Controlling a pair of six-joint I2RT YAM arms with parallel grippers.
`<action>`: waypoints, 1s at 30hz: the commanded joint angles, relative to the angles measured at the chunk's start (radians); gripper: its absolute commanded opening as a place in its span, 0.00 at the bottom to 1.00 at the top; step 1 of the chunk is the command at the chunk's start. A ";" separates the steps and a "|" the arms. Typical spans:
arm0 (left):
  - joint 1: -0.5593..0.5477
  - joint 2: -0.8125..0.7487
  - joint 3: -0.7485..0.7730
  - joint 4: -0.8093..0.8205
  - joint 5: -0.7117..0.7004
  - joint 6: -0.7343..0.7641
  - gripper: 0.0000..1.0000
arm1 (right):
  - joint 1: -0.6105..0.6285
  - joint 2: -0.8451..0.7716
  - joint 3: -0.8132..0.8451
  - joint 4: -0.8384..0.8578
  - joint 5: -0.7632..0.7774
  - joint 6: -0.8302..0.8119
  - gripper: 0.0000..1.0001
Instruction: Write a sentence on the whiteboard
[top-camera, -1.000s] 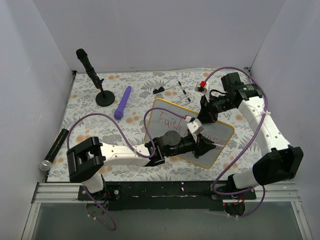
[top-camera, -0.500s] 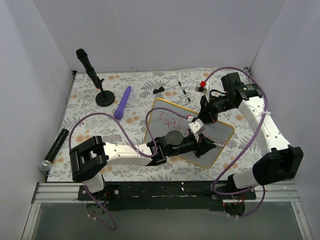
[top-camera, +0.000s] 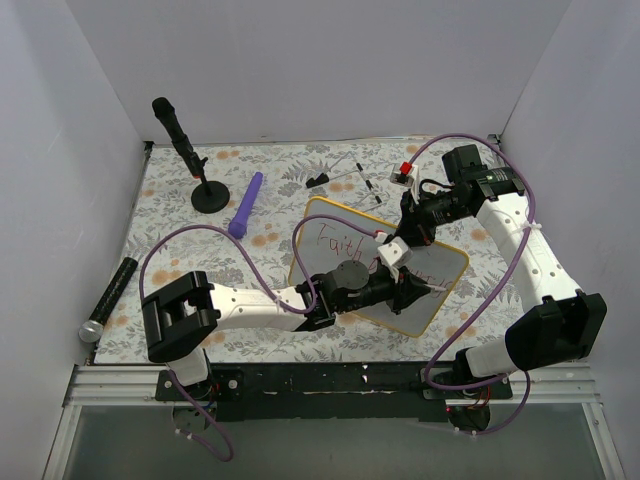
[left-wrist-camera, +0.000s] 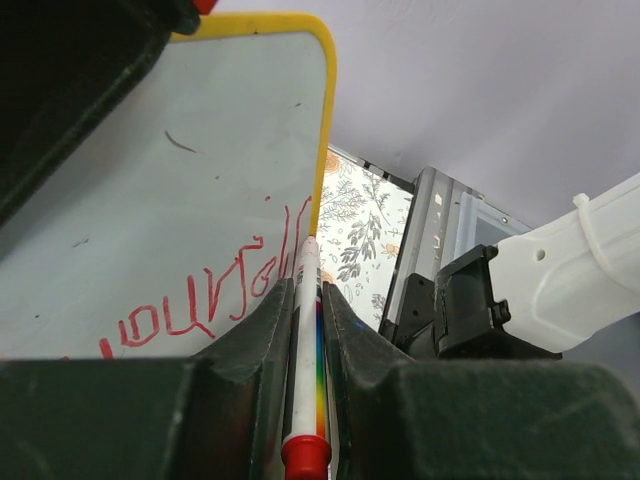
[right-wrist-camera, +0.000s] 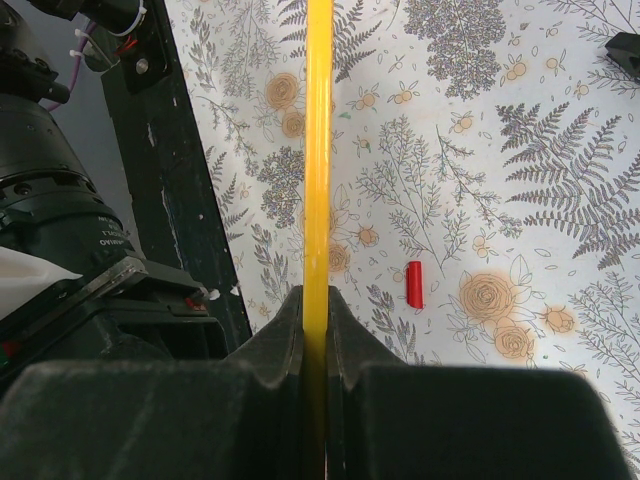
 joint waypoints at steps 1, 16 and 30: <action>0.010 0.001 0.033 -0.002 -0.032 0.018 0.00 | -0.001 -0.036 0.023 0.023 -0.098 -0.014 0.01; 0.013 -0.035 -0.003 0.017 -0.045 0.016 0.00 | -0.003 -0.035 0.022 0.022 -0.098 -0.014 0.01; 0.019 -0.050 -0.030 0.011 -0.063 0.009 0.00 | -0.001 -0.036 0.020 0.026 -0.097 -0.013 0.01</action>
